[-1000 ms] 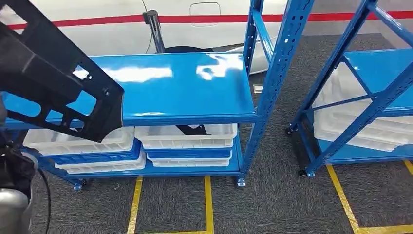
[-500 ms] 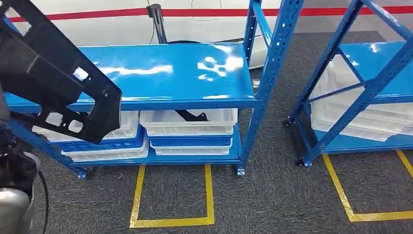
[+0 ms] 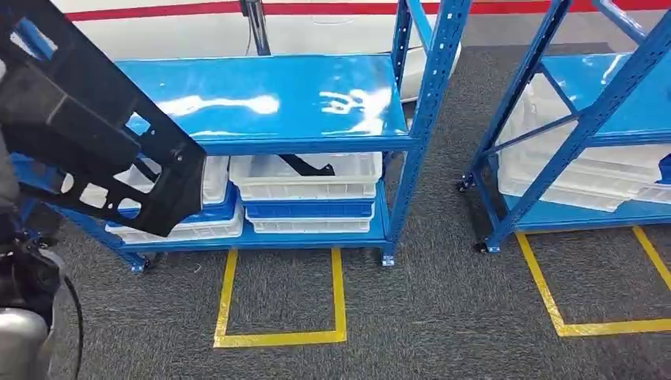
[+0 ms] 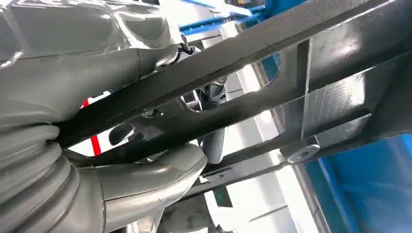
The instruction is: Take the parts from the cabinet and place them on the table.
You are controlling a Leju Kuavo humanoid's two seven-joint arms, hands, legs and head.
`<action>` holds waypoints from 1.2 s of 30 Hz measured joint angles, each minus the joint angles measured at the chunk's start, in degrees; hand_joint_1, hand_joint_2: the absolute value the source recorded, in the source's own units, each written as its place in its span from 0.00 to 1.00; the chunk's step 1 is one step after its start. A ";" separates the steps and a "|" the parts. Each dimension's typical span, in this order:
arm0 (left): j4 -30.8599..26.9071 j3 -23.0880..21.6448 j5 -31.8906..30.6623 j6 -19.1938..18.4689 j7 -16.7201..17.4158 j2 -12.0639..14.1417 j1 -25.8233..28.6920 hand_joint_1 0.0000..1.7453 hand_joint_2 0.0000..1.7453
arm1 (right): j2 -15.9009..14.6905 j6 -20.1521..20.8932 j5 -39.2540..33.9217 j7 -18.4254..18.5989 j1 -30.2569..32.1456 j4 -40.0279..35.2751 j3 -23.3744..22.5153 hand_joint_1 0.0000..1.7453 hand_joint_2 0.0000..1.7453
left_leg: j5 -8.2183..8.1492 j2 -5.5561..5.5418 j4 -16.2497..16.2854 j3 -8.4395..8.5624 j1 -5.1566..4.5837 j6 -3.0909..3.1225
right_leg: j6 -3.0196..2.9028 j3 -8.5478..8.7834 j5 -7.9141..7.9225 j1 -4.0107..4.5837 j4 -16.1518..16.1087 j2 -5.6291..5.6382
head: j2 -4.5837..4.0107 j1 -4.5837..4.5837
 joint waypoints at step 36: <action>-0.11 0.02 0.79 0.04 -0.02 0.31 1.38 1.00 1.00 | -0.31 -0.22 0.37 0.24 0.04 0.11 0.15 0.00 0.00 | 2.65 0.22 0.21 -2.50 -0.10 3.12 | 1.34 -4.19 -10.11 -0.27 10.59 -0.30 | 0.00 0.24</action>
